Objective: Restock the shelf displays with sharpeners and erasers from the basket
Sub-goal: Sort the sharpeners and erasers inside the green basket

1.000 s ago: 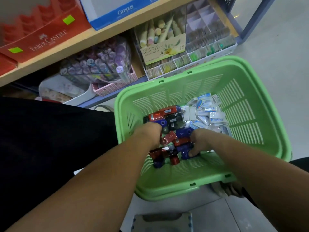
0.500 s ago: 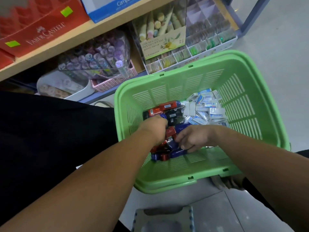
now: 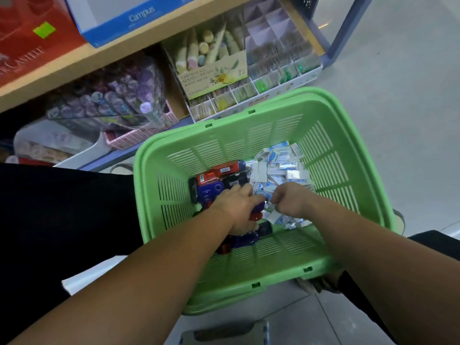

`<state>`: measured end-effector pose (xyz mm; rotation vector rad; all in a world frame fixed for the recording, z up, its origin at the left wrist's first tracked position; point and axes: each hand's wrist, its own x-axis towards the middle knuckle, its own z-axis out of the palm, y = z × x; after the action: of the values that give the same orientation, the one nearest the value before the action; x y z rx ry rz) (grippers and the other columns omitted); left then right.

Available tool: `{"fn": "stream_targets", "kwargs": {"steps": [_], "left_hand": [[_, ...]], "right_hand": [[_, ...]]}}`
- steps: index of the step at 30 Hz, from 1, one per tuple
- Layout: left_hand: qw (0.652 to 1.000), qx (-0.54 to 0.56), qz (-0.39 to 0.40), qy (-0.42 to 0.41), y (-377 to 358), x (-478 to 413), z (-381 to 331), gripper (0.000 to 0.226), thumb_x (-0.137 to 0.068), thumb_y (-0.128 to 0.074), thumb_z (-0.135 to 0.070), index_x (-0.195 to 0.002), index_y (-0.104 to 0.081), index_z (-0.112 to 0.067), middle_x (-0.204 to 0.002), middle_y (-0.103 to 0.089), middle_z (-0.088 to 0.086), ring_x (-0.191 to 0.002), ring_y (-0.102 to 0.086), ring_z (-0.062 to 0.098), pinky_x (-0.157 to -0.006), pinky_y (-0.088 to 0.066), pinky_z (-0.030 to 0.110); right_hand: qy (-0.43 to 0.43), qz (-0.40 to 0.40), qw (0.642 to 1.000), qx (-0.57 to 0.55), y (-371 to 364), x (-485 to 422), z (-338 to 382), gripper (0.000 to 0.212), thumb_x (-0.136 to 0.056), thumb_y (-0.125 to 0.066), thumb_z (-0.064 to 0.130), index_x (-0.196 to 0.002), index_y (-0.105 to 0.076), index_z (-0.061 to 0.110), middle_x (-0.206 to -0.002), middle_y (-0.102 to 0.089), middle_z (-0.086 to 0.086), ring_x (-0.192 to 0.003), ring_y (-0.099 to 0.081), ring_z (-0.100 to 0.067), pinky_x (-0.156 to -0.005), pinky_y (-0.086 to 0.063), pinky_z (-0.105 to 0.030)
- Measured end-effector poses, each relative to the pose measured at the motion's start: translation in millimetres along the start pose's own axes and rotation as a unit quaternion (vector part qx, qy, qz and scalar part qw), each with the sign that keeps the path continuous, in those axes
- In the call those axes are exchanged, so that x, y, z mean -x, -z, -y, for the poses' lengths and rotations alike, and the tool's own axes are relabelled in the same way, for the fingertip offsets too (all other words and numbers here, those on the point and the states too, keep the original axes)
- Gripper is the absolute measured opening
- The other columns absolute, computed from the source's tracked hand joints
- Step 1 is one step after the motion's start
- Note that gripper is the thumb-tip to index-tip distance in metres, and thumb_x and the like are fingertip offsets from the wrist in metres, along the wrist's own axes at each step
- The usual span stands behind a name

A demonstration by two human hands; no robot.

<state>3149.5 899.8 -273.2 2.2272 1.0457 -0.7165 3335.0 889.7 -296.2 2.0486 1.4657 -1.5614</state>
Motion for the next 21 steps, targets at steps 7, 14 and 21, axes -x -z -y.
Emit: {"fn": "stream_targets", "kwargs": {"steps": [7,14,21], "left_hand": [[0.998,-0.04,-0.02,-0.046,2.0,-6.0,-4.8,0.06,-0.09,-0.071,-0.036,-0.143,-0.044,-0.028,-0.132,-0.051,-0.005,-0.12,-0.043,0.02,-0.104,-0.037,0.039],[0.998,-0.005,0.057,0.005,-8.4,4.0,20.9,0.036,-0.092,-0.062,-0.056,-0.118,-0.066,-0.031,-0.125,-0.046,-0.005,-0.113,-0.041,0.02,-0.096,-0.046,0.044],[0.998,0.052,0.035,-0.023,-22.8,3.1,23.0,0.065,-0.076,-0.071,-0.065,-0.132,-0.052,-0.038,-0.108,-0.052,-0.001,-0.104,-0.051,0.023,-0.09,-0.049,0.04]], "right_hand": [[0.017,0.059,0.998,-0.002,1.1,6.8,11.1,0.012,-0.088,-0.066,0.005,-0.095,-0.071,0.013,-0.084,-0.071,-0.008,-0.07,-0.064,-0.02,-0.059,-0.052,-0.025],[0.002,0.178,0.984,0.001,-9.4,15.1,15.0,0.024,-0.089,-0.065,0.005,-0.089,-0.068,0.028,-0.101,-0.067,-0.003,-0.082,-0.062,-0.019,-0.062,-0.051,-0.026],[-0.026,0.044,0.996,-0.07,-13.5,9.8,11.7,0.012,-0.093,-0.058,0.007,-0.093,-0.068,0.014,-0.093,-0.072,-0.013,-0.076,-0.067,-0.026,-0.061,-0.054,-0.032]]}}
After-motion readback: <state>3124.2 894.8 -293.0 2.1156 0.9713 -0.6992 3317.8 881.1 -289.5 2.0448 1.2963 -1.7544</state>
